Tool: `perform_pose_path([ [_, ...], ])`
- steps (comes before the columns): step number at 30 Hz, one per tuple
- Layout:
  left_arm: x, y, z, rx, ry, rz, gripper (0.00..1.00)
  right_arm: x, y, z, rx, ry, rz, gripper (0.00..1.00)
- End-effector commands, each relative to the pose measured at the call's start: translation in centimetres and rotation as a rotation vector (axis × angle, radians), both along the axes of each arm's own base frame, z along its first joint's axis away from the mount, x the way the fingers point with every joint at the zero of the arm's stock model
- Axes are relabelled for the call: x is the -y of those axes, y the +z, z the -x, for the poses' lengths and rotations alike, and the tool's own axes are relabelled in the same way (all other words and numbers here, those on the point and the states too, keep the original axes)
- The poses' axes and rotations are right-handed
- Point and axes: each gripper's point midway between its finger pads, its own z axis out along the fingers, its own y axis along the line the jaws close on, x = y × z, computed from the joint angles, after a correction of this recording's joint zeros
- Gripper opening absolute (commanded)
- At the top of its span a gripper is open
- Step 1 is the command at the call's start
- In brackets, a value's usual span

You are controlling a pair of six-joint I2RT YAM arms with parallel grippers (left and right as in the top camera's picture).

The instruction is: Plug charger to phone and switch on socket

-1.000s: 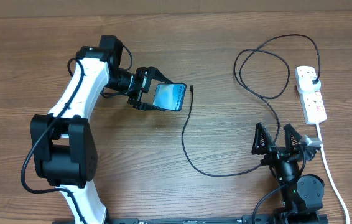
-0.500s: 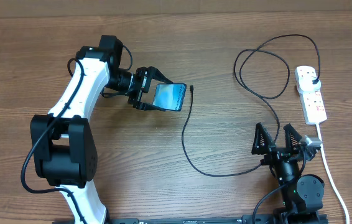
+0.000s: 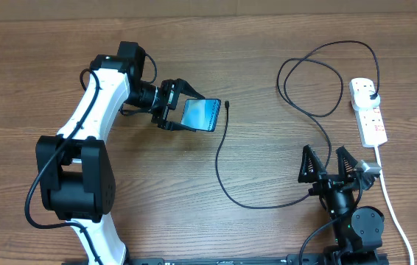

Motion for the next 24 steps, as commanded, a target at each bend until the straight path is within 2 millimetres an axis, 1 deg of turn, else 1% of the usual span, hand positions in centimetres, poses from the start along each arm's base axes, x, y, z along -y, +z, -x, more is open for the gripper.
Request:
perform_pose_path([
  [1, 0.09, 1.14, -0.54, 0.007, 0.014, 0.025, 0.38, -0.14, -0.13, 0.01, 0.006, 0.006, 0.002, 1.00],
  [14, -0.01, 0.98, -0.56, 0.006, 0.016, 0.013, 0.37, -0.14, -0.13, 0.01, 0.006, 0.006, 0.002, 1.00],
  [24, 0.26, 1.43, -0.49, -0.008, 0.020, 0.042, 0.36, -0.14, -0.13, 0.01, 0.006, 0.006, 0.002, 1.00],
])
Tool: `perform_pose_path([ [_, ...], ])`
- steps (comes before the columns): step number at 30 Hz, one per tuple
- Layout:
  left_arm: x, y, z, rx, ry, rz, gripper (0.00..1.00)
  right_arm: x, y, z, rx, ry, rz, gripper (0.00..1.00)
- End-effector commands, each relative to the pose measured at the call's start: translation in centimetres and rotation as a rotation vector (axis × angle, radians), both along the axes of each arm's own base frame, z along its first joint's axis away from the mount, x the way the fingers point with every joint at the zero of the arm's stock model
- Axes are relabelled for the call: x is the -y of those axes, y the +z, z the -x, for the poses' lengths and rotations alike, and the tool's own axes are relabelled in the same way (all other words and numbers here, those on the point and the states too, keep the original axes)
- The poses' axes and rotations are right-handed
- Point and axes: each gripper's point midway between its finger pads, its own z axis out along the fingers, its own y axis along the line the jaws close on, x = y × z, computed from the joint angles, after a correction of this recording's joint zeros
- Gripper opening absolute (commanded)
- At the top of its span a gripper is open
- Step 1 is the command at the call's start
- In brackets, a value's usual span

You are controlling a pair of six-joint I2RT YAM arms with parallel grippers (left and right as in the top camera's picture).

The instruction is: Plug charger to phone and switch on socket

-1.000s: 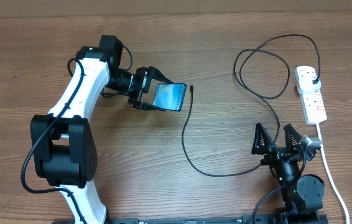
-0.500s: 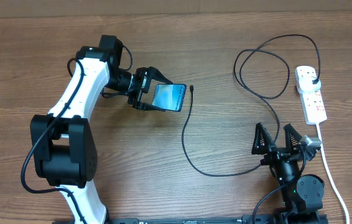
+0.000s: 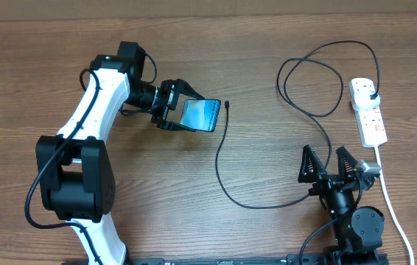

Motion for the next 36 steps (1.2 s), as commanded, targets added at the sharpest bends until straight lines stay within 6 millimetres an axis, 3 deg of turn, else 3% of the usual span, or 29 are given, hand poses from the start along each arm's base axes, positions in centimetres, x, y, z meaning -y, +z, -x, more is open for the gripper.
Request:
perform_pose_path([
  [1, 0.4, 1.6, -0.5, -0.015, 0.023, 0.056, 0.37, -0.1, -0.1, 0.0, 0.007, 0.005, 0.002, 1.00],
  [27, 0.3, 1.5, -0.5, -0.035, 0.035, 0.045, 0.38, -0.2, -0.1, 0.0, 0.006, 0.007, 0.002, 1.00],
  [36, 0.1, 1.1, -0.5, -0.036, 0.040, 0.015, 0.38, -1.9, 0.0, 0.3, -0.008, 0.108, -0.097, 1.00],
])
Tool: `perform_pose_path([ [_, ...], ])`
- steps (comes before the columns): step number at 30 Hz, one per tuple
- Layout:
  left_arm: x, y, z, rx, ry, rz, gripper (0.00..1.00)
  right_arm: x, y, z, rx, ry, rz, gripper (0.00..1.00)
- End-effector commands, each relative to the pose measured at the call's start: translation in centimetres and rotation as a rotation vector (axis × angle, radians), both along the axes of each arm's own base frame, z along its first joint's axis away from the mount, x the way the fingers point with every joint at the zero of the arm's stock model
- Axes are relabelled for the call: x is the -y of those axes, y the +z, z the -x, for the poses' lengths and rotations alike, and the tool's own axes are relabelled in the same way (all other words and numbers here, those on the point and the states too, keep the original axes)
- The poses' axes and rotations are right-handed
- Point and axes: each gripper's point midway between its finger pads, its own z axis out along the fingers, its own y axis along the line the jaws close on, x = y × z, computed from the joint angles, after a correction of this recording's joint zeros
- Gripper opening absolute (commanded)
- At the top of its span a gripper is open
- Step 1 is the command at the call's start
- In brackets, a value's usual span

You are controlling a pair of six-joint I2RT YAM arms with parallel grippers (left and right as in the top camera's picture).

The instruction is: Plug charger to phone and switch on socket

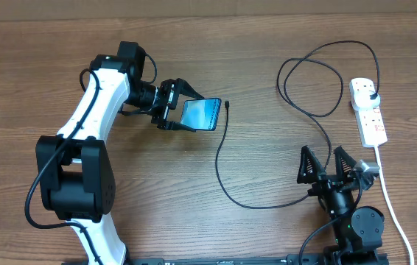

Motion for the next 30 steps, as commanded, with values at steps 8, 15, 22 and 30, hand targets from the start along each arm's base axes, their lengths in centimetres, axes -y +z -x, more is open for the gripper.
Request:
perform_pose_path([
  [8, 0.5, 1.7, -0.4, -0.002, 0.014, 0.063, 0.37, -2.8, 0.7, 0.7, -0.097, 0.166, -0.030, 1.00],
  [15, 1.0, 2.8, -0.4, -0.010, 0.012, 0.131, 0.38, -3.8, 3.0, 0.2, -0.268, 0.225, 0.018, 1.00],
  [22, 0.8, 2.4, -0.4, -0.007, 0.013, 0.106, 0.38, -5.0, 5.4, -1.2, -0.478, 0.310, 0.095, 1.00],
  [30, -0.5, 0.0, -0.6, 0.007, 0.019, -0.053, 0.34, -8.7, 7.0, -3.6, -0.605, 0.514, -0.032, 1.00],
])
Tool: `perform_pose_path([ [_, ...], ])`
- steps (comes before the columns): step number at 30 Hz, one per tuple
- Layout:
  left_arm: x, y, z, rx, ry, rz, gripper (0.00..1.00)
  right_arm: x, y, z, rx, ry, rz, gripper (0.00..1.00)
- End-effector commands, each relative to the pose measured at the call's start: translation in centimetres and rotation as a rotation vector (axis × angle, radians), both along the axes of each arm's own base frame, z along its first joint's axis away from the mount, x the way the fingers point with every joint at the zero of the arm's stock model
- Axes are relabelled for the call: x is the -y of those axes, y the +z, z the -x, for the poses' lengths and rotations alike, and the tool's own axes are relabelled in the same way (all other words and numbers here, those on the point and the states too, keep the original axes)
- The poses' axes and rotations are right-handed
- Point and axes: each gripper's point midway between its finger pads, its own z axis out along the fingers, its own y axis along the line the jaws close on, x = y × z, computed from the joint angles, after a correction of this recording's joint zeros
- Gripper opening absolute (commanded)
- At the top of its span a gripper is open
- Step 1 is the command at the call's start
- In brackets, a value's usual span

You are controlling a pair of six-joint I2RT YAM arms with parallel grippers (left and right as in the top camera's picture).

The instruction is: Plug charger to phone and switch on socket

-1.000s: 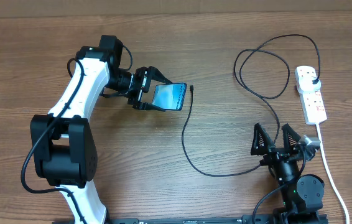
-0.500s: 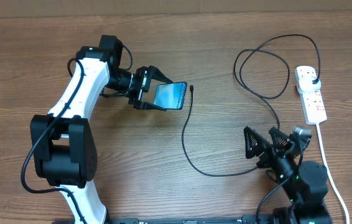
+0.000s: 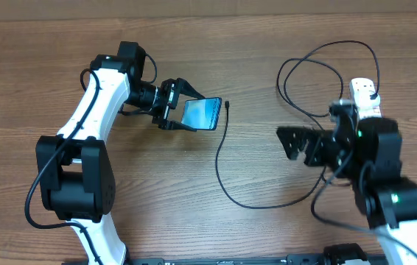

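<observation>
My left gripper (image 3: 191,107) is shut on the phone (image 3: 202,113), holding it at the table's middle left with its blue screen facing up. The black charger cable (image 3: 219,165) runs from its free plug tip (image 3: 227,104), just right of the phone, down and around to the right. It loops up to a plug in the white socket strip (image 3: 365,99) at the far right. My right gripper (image 3: 288,143) hangs over the table left of the strip, pointing left; whether it is open or shut does not show here.
The strip's white lead (image 3: 393,197) runs down the right edge behind my right arm. The cable's upper loops (image 3: 319,70) lie left of the strip. Bare wooden table (image 3: 267,37) surrounds everything.
My right arm has risen from its folded rest at the bottom right and now reaches out left of the socket strip. The left gripper, phone and cable have not moved.
At all three earlier moments my left gripper held the phone beside the cable's plug tip, and my right arm sat folded at the bottom right with its fingers spread. Now the right arm is extended over the table near the strip.
</observation>
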Motion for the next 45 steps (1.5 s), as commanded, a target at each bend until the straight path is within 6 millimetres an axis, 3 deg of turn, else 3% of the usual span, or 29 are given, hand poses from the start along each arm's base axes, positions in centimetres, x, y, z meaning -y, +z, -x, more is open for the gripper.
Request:
perform_pose_path([
  [1, -0.7, -0.3, -0.6, 0.011, 0.018, -0.076, 0.34, -2.8, 1.6, -0.9, -0.027, 0.099, -0.154, 1.00],
  [5, -1.1, -1.5, -0.5, 0.002, 0.023, -0.168, 0.33, -4.3, 0.4, -1.9, -0.170, 0.084, -0.303, 1.00],
  [13, -1.4, -3.6, 0.0, -0.023, 0.033, -0.349, 0.34, -5.6, -5.1, -3.6, -0.364, 0.084, -0.314, 0.95],
  [19, -0.9, -4.6, 0.6, -0.032, 0.027, -0.447, 0.34, -9.2, -7.4, -4.2, -0.406, 0.156, -0.314, 0.86],
  [29, 0.8, -4.7, 1.5, -0.042, 0.001, -0.458, 0.35, -14.2, -10.7, -4.5, -0.485, 0.119, -0.305, 0.74],
  [34, 1.1, -4.5, 1.6, -0.047, -0.002, -0.439, 0.37, -15.1, -11.5, -4.3, -0.499, 0.093, -0.285, 0.66],
  [45, 2.3, -3.6, 2.0, -0.069, -0.014, -0.357, 0.39, -15.9, -11.1, -5.0, -0.479, 0.045, -0.313, 0.45],
])
